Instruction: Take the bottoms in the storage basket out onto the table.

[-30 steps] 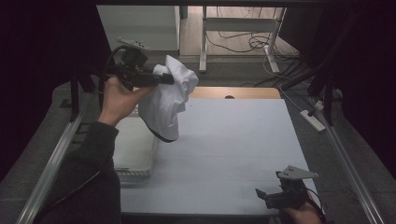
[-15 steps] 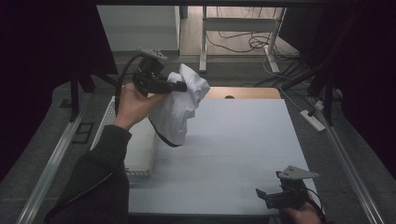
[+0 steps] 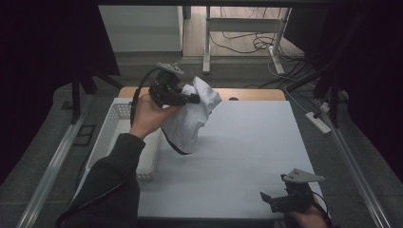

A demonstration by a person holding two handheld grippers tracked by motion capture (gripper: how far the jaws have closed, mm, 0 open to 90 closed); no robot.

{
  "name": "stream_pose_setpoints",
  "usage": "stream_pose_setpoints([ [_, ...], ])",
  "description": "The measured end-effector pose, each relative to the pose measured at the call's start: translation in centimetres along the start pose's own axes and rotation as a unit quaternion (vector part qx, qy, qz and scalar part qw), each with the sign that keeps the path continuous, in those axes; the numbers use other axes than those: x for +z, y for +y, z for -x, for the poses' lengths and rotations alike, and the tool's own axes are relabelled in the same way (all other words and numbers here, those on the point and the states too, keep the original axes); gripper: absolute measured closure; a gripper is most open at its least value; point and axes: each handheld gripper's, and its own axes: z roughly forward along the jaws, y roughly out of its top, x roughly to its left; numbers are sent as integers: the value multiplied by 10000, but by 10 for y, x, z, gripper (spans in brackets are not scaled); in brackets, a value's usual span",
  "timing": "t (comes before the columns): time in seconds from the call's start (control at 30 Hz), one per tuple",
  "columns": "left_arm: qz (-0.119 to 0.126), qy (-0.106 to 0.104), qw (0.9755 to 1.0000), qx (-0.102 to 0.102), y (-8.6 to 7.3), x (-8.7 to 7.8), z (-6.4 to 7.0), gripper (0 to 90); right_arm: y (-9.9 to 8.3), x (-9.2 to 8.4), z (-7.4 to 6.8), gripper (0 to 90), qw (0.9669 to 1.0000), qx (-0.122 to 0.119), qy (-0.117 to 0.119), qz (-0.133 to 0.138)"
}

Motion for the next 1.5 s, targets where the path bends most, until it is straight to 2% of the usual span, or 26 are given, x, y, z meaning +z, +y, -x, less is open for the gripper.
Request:
stream_pose_setpoints([
  [0.27,51,-50,10000,53,-6,16,1,766,0,0,0,0,10000,0,5,4],
  [0.5,9,-107,9998,187,-11,32,3,765,0,0,0,0,10000,-6,11,8],
  [0.8,-98,-47,9993,350,-27,53,-1,764,0,0,0,0,10000,-18,16,4],
  [0.97,-159,-10,9992,359,-36,62,-5,763,0,0,0,0,10000,-42,12,-10],
  [1.1,-163,-7,9995,261,-42,68,-6,762,0,1,0,0,10000,-48,16,-7],
  [1.3,-197,48,9995,241,-54,78,-10,757,0,1,-1,0,10000,-64,18,-16],
  [1.5,-330,147,9993,135,-65,89,-16,755,0,1,-1,0,10000,-76,19,-27],
])
